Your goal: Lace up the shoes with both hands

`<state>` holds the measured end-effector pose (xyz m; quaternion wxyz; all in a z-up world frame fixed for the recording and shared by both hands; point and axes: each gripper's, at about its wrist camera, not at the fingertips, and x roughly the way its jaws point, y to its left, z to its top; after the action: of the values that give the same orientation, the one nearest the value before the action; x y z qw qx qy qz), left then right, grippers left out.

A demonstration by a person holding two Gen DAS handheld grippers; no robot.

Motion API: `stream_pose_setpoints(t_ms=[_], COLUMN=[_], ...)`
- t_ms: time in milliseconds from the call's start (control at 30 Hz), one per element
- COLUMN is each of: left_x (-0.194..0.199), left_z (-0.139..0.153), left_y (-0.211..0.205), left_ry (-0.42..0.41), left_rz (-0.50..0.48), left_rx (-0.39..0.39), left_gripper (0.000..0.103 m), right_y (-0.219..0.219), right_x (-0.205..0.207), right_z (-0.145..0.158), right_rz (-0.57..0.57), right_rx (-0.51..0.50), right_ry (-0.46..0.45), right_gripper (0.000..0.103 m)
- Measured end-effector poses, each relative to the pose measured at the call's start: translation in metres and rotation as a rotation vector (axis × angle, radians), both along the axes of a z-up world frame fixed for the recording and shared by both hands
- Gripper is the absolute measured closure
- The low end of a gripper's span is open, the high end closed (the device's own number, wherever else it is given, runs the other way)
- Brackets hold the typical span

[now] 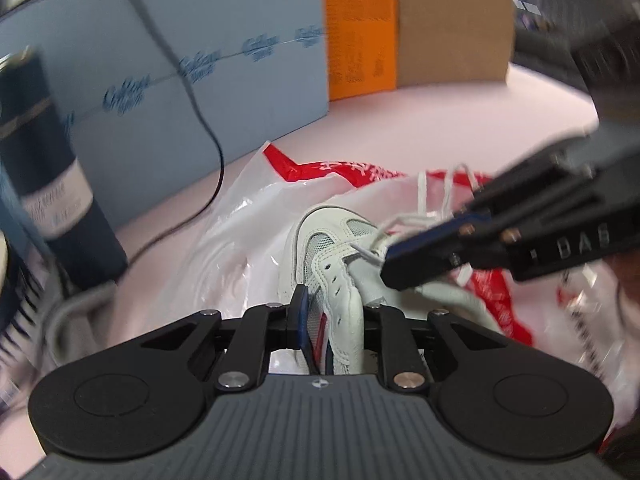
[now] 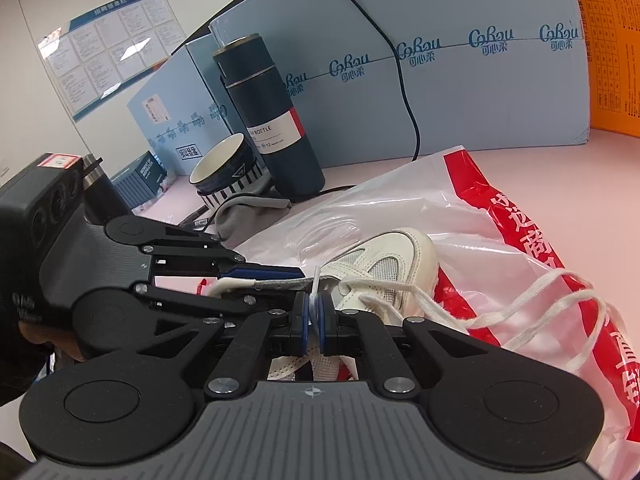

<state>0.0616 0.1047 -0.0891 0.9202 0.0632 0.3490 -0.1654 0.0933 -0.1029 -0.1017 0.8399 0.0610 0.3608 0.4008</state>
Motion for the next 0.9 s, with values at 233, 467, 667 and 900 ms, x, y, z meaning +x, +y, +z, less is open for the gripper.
stream_pose_setpoints(t_ms=[233,467,667,900], left_x=[0.009,0.010,0.007,0.008], left_z=[-0.015,-0.026,-0.038,-0.041], left_y=[0.043,0.058,0.071,0.075], left_ry=[0.126,0.181,0.213,0.238], left_rz=[0.190,0.285,0.347,0.375], left_rx=[-0.422,-0.620,-0.759,-0.806], left_gripper=[0.088,0.087,0.086,0.086], right_y=[0.005,0.009,0.018,0.028], right_x=[0.001,0.002,-0.007,-0.002], right_z=[-0.004,-0.003,0.009,0.006], right_rz=[0.005,0.016,0.049,0.084], right_rx=[-0.032,-0.046,-0.075,-0.161], right_ry=[0.001,-0.010,-0.134,-0.156], right_gripper=[0.099,0.099,0.098,0.099])
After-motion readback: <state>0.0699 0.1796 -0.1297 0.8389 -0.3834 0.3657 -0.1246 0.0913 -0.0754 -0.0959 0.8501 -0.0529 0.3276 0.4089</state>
